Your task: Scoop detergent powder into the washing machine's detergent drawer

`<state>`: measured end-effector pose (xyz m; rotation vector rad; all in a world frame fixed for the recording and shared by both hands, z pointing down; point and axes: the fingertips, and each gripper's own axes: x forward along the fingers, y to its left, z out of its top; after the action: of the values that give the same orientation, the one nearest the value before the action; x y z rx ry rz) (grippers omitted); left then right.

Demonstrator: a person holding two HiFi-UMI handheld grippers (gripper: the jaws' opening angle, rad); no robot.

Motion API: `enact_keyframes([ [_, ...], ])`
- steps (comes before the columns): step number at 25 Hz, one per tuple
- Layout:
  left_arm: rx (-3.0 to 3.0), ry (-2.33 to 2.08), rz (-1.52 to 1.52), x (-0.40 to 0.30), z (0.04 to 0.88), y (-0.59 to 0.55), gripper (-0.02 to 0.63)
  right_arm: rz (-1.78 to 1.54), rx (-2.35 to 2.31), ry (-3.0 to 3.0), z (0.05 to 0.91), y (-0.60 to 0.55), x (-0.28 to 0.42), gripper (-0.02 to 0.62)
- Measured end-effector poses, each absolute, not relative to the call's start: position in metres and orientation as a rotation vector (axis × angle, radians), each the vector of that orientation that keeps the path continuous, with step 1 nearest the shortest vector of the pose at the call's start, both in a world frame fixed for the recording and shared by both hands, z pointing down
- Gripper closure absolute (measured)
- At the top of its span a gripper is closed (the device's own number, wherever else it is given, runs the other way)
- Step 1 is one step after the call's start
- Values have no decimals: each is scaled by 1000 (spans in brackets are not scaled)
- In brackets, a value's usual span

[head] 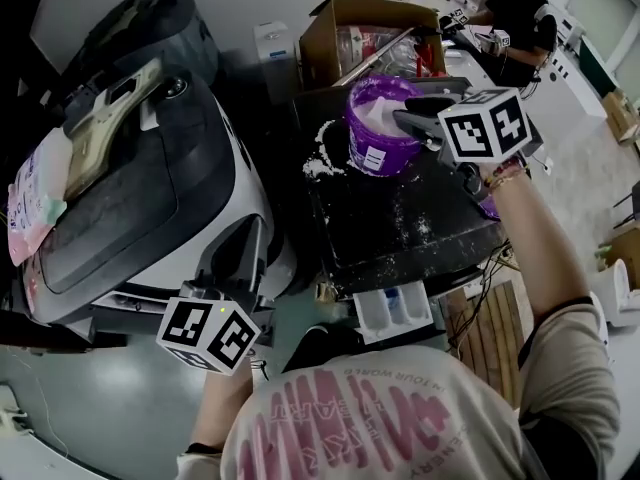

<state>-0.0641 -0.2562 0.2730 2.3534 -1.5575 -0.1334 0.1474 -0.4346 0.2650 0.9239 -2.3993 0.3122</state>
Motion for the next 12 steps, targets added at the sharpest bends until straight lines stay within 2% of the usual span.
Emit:
enact_keyframes([
  [12, 2377, -1481, -162, -82, 280, -263, 604, 398, 904, -2150, 299, -483, 129, 417],
])
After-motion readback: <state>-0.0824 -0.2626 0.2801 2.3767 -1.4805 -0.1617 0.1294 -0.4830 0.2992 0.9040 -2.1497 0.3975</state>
